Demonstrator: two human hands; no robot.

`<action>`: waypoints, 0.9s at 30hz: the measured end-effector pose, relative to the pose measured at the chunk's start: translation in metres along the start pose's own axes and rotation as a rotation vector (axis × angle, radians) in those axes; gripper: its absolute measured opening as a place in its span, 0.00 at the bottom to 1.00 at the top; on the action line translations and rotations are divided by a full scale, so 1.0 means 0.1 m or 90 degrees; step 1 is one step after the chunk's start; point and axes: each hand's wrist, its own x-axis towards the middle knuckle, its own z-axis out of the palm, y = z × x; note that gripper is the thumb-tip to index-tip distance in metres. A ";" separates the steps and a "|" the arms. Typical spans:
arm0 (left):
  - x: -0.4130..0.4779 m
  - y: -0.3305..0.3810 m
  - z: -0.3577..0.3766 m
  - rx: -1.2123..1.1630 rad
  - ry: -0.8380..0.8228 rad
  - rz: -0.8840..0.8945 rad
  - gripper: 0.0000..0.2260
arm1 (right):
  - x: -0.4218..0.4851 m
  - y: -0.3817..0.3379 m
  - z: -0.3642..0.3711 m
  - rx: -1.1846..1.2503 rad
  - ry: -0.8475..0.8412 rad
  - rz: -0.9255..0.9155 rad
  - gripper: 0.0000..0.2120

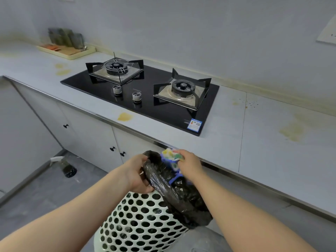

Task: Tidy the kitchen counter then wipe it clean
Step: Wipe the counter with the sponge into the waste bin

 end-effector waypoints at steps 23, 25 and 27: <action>-0.55 0.29 -1.80 -0.201 0.070 0.103 0.19 | -0.07 -1.33 1.38 0.270 -0.053 0.093 0.10; -0.66 0.29 -2.00 -0.242 0.075 0.137 0.16 | -0.08 -1.57 1.58 0.284 -0.087 0.086 0.12; -0.74 0.32 -2.19 -0.276 0.093 0.172 0.16 | -0.05 -1.81 1.79 0.309 -0.110 0.079 0.14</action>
